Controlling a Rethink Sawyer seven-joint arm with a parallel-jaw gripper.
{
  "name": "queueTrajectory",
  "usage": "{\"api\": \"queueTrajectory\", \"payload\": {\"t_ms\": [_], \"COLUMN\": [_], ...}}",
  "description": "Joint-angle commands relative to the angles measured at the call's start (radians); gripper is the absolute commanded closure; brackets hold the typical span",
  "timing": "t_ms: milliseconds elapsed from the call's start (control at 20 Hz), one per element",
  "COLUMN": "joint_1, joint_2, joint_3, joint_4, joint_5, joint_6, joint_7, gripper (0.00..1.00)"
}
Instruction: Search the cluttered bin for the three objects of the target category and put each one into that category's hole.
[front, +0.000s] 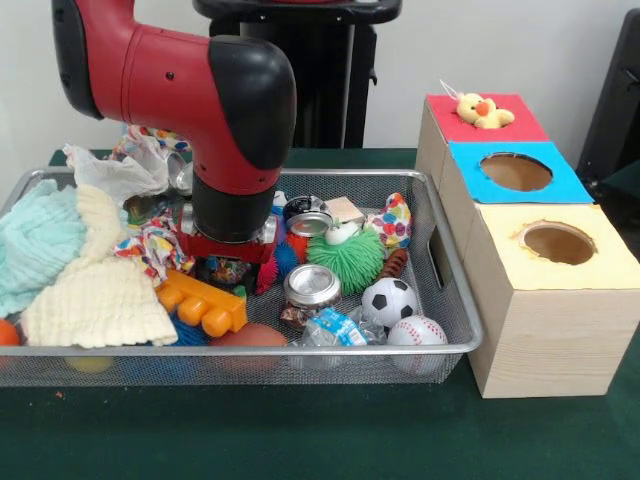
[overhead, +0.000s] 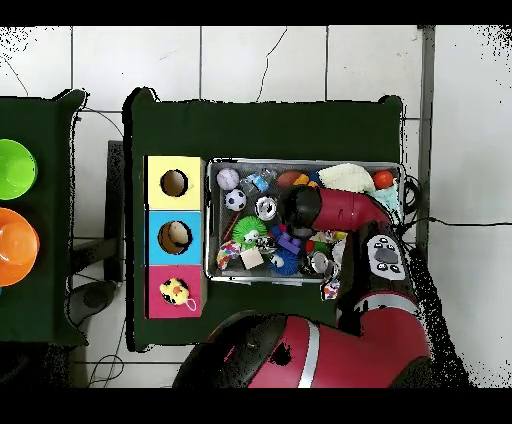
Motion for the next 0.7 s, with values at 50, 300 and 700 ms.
{"api": "queueTrajectory", "payload": {"t_ms": [50, 300, 700], "joint_1": [-0.172, -0.196, -0.241], "joint_2": [-0.067, -0.106, -0.252], "joint_3": [0.229, 0.283, 0.376], "joint_4": [0.131, 0.123, 0.026], "joint_5": [-0.114, -0.12, -0.043], "joint_6": [-0.102, -0.034, 0.37], "joint_7": [-0.318, -0.283, -0.31], "gripper": [0.0, 0.0, 0.0]}}
